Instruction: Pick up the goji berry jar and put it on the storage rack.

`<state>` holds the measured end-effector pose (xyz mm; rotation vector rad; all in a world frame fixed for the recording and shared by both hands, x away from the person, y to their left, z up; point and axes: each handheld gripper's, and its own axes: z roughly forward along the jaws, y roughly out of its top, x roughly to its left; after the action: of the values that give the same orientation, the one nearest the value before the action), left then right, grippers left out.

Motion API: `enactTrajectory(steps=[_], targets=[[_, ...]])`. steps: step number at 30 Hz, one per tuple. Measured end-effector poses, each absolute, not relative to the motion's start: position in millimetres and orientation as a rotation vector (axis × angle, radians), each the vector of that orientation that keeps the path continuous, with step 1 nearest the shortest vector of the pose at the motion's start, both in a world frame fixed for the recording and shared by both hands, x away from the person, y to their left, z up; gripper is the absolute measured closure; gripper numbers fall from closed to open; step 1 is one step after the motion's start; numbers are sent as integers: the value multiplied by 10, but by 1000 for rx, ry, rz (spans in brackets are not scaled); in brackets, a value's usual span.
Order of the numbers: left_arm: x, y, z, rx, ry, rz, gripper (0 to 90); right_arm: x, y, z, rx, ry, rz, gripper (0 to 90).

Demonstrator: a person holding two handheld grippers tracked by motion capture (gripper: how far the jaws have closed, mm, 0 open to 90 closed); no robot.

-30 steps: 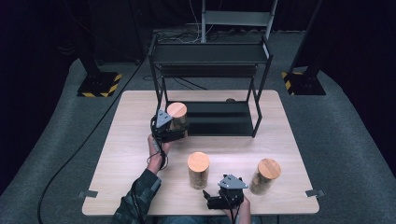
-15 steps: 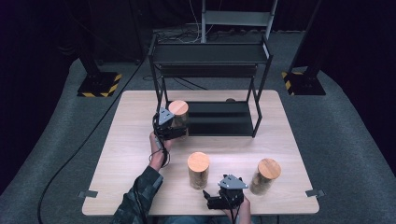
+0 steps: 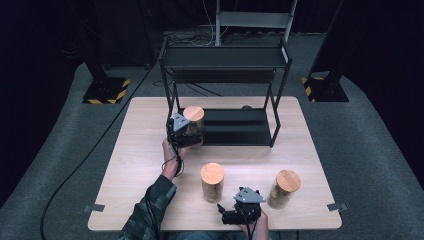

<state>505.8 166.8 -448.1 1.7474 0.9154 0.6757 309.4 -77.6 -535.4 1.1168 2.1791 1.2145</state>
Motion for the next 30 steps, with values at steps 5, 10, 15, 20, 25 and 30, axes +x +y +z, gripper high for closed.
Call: enactTrajectory(steps=[5, 10, 15, 20, 25, 30], targets=[[5096, 1638, -4475, 1744, 914, 678, 246, 3096, -775, -5355, 1117, 2182, 1214, 17], [5140, 1606, -4493, 1744, 918, 675, 246, 3094, -776, -5354, 1115, 2179, 1213, 17], [5178, 1595, -4508, 1745, 924, 676, 246, 3095, -774, -5355, 1116, 2182, 1212, 18], [5211, 1579, -4523, 1748, 928, 677, 245, 3093, -775, -5354, 1115, 2178, 1213, 17], [5247, 1556, -4543, 1742, 937, 679, 246, 3092, -775, -5354, 1113, 2180, 1214, 18], [5288, 1537, -4566, 1748, 941, 680, 246, 3094, -776, -5354, 1114, 2179, 1214, 17]])
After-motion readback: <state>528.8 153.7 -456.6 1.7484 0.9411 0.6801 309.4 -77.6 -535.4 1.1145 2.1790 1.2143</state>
